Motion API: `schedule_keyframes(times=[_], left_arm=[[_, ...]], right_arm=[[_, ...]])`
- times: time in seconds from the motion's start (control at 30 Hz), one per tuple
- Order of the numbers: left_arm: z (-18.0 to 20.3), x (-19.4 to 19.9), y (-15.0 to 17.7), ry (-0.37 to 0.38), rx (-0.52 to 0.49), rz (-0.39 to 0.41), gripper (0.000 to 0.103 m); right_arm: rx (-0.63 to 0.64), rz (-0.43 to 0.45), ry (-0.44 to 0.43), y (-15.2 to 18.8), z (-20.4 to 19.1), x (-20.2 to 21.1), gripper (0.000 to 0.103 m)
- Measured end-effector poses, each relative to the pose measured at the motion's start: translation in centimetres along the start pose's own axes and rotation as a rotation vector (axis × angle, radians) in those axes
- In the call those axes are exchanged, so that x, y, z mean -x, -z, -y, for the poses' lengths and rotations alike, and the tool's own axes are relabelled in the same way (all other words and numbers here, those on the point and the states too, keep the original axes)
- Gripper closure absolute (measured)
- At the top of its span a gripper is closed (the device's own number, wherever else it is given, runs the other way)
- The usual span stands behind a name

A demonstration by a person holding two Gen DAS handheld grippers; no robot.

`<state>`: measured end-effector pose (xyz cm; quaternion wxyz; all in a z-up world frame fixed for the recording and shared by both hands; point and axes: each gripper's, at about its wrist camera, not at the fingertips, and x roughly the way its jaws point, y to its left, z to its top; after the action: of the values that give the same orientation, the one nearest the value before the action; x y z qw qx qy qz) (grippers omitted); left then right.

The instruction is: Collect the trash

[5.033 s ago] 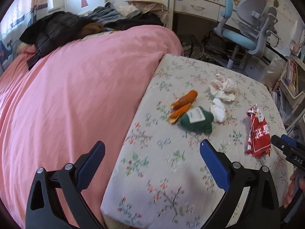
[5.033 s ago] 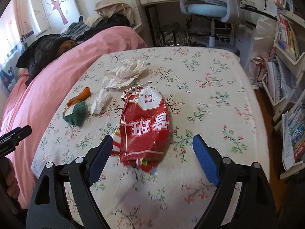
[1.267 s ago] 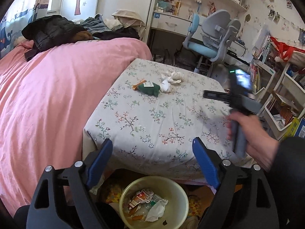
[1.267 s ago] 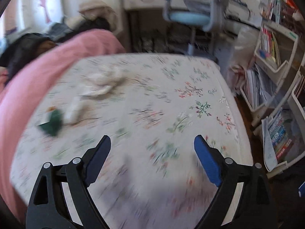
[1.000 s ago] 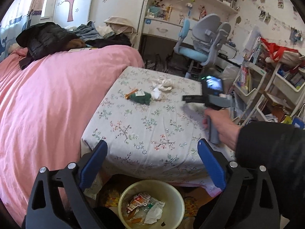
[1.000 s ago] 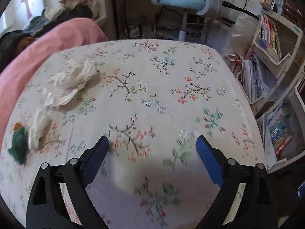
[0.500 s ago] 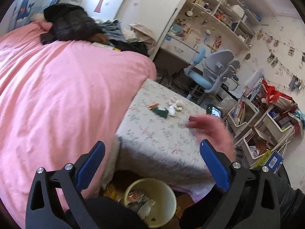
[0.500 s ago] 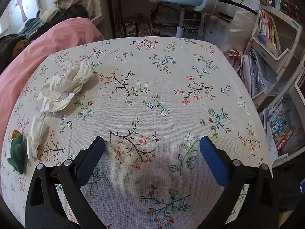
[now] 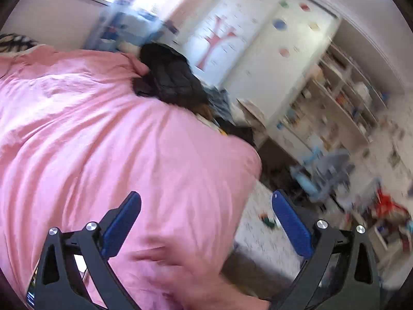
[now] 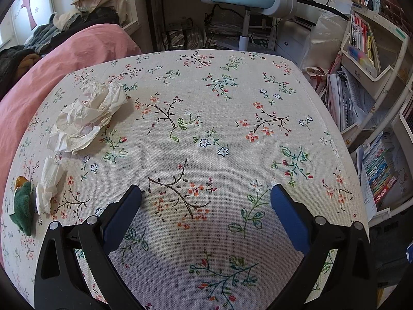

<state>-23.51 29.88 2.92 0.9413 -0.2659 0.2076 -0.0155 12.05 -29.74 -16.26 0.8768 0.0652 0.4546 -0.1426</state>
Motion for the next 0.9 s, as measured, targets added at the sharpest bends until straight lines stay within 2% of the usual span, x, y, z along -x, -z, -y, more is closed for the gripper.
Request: schedule_keyframes(times=[0.13, 0.2, 0.3, 0.5, 0.9], left_arm=[[4.4, -1.1, 2.1, 0.068, -0.17, -0.061, 0.006], [6.6, -1.0, 3.2, 0.103, -0.249, -0.056, 0.006], [7.0, -0.3, 3.9, 0.117, -0.319, -0.029, 0.006], [6.2, -0.5, 3.8, 0.148, -0.305, -0.042, 0.006], [5.1, -0.4, 4.2, 0.154, -0.307, -0.049, 0.006]], right_arm=[[0.0, 0.0, 0.0, 0.0, -0.1, 0.0, 0.007], [0.0, 0.0, 0.0, 0.0, 0.0, 0.0, 0.007], [0.0, 0.0, 0.0, 0.0, -0.1, 0.0, 0.007], [0.0, 0.001, 0.0, 0.0, -0.1, 0.0, 0.007], [0.0, 0.001, 0.0, 0.0, -0.1, 0.0, 0.007]])
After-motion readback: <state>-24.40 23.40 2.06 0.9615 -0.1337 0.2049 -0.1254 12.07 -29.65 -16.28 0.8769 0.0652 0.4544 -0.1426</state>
